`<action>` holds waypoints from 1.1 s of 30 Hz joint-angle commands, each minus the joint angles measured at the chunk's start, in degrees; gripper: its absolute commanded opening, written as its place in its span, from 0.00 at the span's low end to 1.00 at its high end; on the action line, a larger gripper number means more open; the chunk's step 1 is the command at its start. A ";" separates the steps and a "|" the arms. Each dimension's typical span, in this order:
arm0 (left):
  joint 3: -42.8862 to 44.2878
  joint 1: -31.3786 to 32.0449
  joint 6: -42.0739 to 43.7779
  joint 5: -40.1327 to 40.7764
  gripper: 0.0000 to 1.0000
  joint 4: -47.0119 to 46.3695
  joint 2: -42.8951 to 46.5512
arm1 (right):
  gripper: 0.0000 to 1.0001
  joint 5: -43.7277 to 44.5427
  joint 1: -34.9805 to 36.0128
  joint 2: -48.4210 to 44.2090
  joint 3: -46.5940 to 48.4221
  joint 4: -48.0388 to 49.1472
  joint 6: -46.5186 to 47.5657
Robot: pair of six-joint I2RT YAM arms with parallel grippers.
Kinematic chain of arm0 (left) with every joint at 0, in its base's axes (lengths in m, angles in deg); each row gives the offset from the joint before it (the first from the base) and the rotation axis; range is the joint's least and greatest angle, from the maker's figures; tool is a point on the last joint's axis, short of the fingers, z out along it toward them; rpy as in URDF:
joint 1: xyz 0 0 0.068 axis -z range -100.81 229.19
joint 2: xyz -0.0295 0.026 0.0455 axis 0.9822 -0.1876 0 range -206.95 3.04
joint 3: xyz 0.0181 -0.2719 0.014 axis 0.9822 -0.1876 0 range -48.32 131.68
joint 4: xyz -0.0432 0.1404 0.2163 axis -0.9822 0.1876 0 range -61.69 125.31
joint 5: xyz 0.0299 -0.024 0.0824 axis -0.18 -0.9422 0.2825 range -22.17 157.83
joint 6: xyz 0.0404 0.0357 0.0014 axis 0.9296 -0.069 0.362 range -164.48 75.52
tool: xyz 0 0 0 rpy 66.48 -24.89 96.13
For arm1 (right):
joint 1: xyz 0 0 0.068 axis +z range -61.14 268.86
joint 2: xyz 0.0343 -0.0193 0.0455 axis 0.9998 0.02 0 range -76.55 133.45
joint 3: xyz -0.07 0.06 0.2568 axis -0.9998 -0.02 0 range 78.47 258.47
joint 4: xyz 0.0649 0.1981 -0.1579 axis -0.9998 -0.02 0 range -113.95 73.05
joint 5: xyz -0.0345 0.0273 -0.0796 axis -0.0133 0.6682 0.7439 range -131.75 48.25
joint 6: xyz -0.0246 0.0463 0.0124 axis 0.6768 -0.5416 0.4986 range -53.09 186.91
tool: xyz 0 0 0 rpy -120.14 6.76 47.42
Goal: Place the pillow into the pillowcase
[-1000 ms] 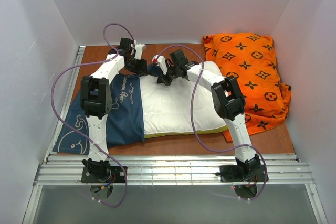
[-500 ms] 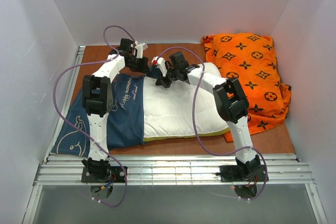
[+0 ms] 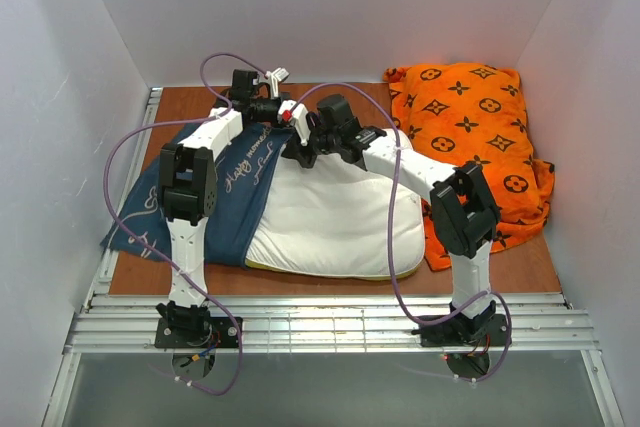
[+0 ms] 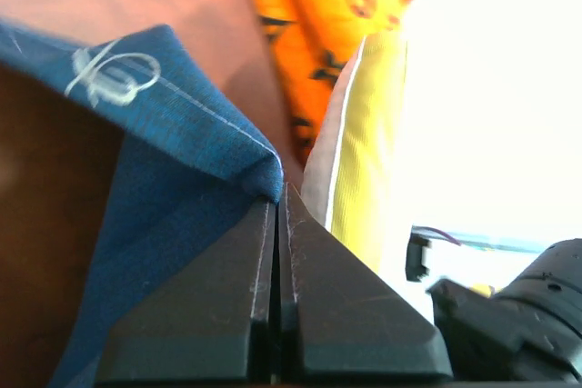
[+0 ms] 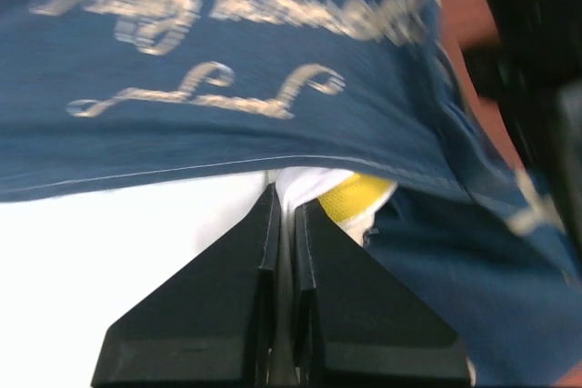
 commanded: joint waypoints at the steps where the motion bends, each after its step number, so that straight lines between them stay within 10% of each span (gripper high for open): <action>1: -0.76 3.45 -8.41 -7.25 0.00 -11.44 5.73 | 0.01 -8.38 4.64 -5.44 -0.12 6.70 -2.84; 7: 4.11 3.20 -5.54 -4.55 0.00 -10.86 1.35 | 0.01 -3.55 4.03 -4.66 -2.92 6.53 0.40; 12: 10.47 -3.30 7.99 12.31 0.51 6.44 -0.60 | 0.01 1.99 -1.94 0.26 -3.02 8.11 -1.17; 16: 17.95 -7.26 22.92 25.68 0.55 24.79 2.37 | 0.01 5.94 -7.83 9.05 6.61 6.45 -8.02; 21: -7.97 -7.79 37.36 44.76 0.66 23.53 22.47 | 0.01 8.93 -10.21 9.59 9.55 3.72 -11.98; 27: -28.87 -8.06 36.24 44.25 0.70 27.74 45.78 | 0.87 3.69 -9.34 -3.20 5.70 -7.16 -8.57; 33: -33.11 -15.60 28.32 34.27 0.71 30.20 52.57 | 0.99 13.47 5.32 -12.29 -2.47 -17.72 1.11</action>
